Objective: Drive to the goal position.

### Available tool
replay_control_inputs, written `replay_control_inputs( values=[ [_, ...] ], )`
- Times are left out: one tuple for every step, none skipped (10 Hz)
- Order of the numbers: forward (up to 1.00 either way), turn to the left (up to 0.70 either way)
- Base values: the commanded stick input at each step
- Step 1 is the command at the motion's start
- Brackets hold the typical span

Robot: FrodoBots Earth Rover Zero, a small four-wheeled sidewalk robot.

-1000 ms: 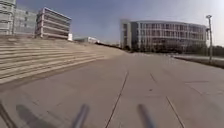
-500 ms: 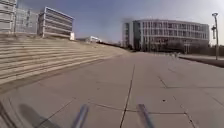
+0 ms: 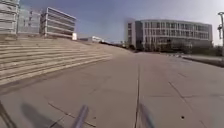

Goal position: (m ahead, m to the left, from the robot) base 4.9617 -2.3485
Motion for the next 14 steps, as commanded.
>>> replay_control_inputs(
  values=[
    [0.7, 0.0],
    [0.7, 0.0],
    [0.7, 0.0],
    [0.7, 0.0],
    [0.7, 0.0],
    [0.7, 0.0],
    [0.7, 0.0],
    [0.7, 0.0],
    [0.7, 0.0],
    [0.7, 0.0],
    [0.7, 0.0],
    [0.7, 0.0],
    [0.7, 0.0],
    [0.7, 0.0]
  ],
)
